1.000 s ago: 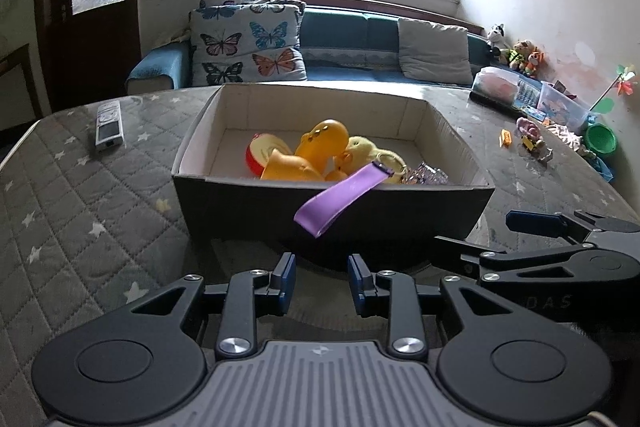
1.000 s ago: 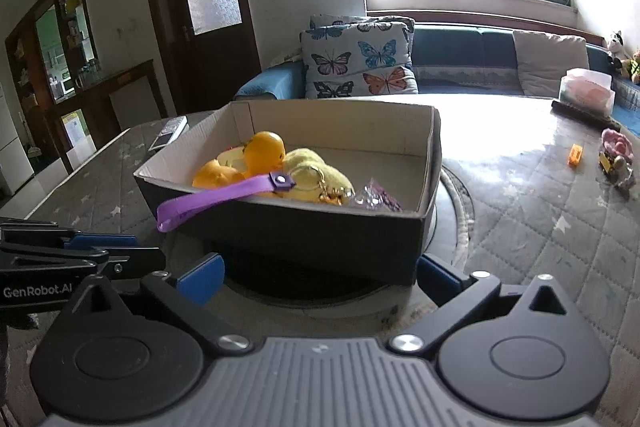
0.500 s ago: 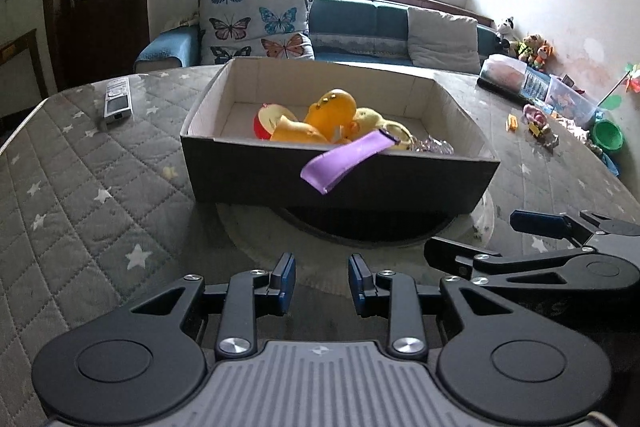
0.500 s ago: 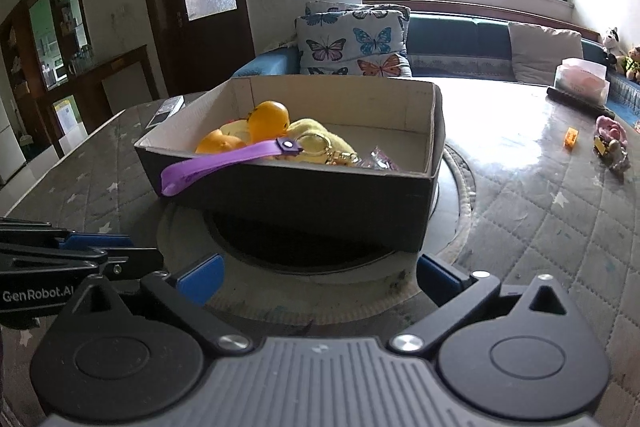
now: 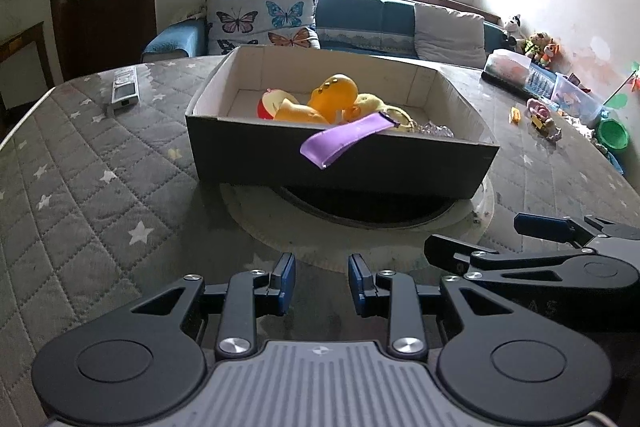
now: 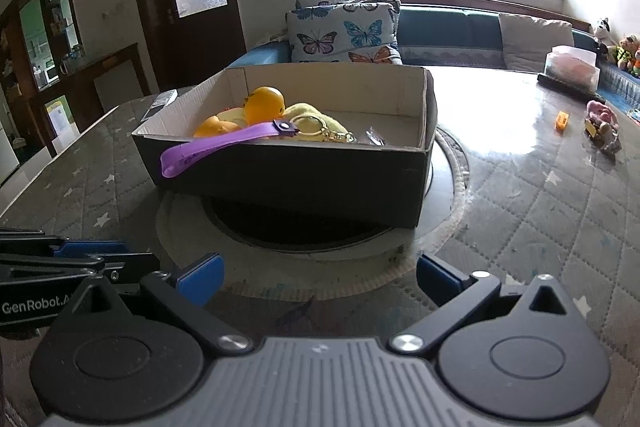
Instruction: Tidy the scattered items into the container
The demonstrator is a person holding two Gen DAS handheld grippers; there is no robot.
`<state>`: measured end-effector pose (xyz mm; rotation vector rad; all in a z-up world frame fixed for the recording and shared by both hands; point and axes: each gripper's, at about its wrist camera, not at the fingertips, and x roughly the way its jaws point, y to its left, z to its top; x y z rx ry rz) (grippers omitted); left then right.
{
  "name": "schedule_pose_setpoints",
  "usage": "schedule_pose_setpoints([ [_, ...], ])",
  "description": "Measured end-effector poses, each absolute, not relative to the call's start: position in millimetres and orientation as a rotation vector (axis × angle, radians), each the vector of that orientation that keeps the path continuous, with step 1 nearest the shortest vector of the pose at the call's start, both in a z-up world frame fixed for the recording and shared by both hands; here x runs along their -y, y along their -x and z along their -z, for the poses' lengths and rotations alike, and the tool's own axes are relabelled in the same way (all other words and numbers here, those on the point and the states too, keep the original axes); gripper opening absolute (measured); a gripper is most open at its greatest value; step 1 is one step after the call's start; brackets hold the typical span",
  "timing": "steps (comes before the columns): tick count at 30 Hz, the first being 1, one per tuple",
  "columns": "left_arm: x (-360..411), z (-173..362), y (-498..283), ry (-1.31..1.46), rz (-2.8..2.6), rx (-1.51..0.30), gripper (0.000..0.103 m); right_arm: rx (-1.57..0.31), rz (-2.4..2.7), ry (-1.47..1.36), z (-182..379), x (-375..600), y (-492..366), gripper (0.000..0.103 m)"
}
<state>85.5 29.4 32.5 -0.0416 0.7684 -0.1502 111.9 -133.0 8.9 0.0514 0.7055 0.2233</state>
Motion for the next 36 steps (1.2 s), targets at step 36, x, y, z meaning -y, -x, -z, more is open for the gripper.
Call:
schedule_pose_setpoints([
  [36,-22,-21,-70,-0.024,0.016,-0.794,0.032,-0.753,-0.217,-0.066,4,132,-99,0.103],
])
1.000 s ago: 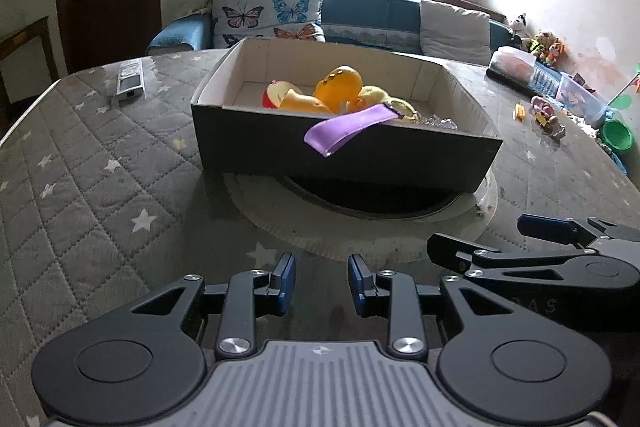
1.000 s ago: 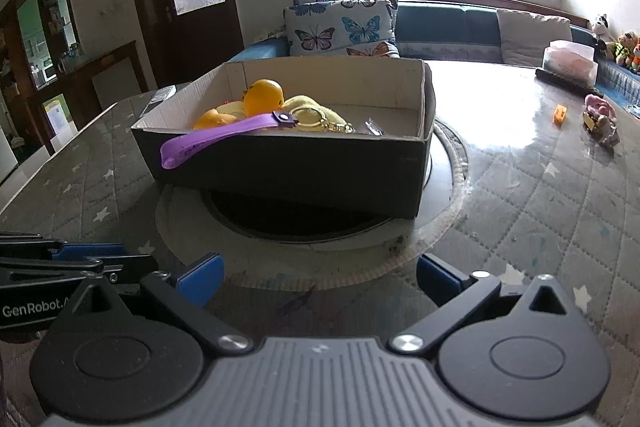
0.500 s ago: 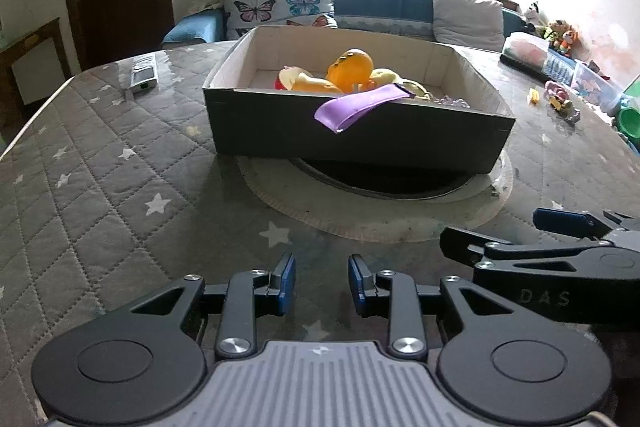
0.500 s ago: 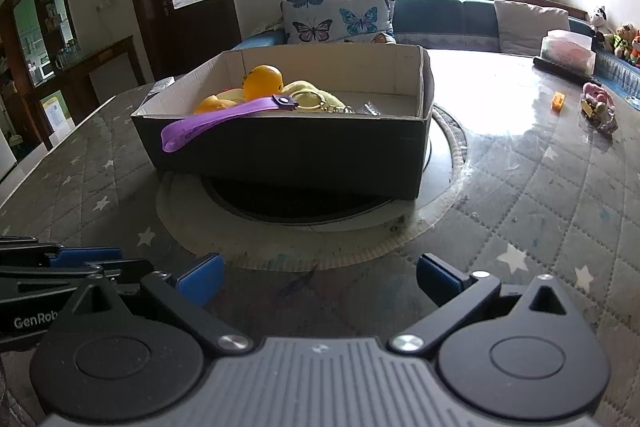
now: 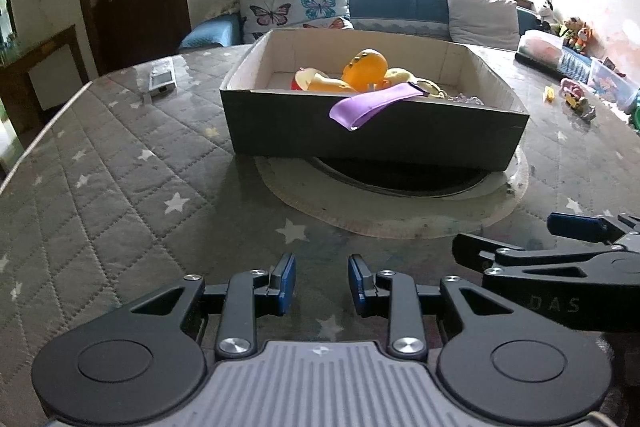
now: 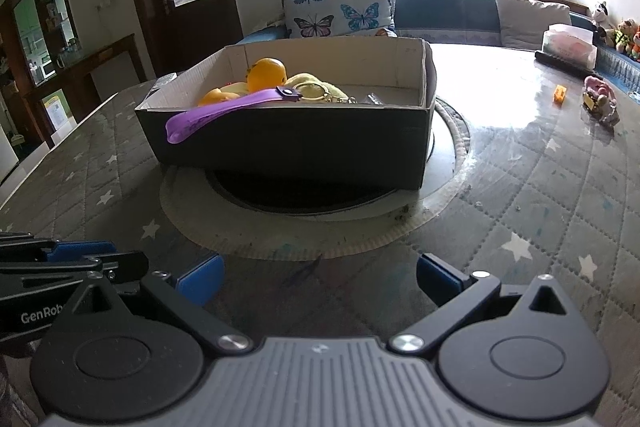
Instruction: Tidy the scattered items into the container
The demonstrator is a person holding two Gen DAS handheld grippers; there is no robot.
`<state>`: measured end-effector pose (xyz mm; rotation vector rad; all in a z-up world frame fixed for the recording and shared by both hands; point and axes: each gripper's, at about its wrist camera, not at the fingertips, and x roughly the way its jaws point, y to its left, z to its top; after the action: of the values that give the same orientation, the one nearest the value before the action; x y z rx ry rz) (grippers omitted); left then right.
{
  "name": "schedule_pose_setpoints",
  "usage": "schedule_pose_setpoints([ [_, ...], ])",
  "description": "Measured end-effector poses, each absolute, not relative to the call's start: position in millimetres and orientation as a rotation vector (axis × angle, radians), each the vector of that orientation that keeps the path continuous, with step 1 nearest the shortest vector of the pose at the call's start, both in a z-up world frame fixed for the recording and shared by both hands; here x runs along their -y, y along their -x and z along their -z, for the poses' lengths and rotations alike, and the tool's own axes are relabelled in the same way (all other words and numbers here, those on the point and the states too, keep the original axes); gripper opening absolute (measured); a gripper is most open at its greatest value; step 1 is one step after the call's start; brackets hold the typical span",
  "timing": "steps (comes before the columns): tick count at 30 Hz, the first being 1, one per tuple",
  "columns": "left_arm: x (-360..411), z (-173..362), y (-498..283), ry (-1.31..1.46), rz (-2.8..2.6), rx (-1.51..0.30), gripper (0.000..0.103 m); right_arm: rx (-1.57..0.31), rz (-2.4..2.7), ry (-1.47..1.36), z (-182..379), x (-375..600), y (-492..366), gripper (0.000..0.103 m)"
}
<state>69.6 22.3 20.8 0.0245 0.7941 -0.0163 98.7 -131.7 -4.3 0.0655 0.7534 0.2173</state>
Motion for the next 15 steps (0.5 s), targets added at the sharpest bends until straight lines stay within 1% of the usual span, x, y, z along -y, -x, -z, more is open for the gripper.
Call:
schedule_pose_setpoints([
  [15,-18.5,-21.6,-68.9,-0.047,-0.003,-0.8,0.032,-0.759,-0.218,-0.066,6.2,130.0,-98.1,0.103],
])
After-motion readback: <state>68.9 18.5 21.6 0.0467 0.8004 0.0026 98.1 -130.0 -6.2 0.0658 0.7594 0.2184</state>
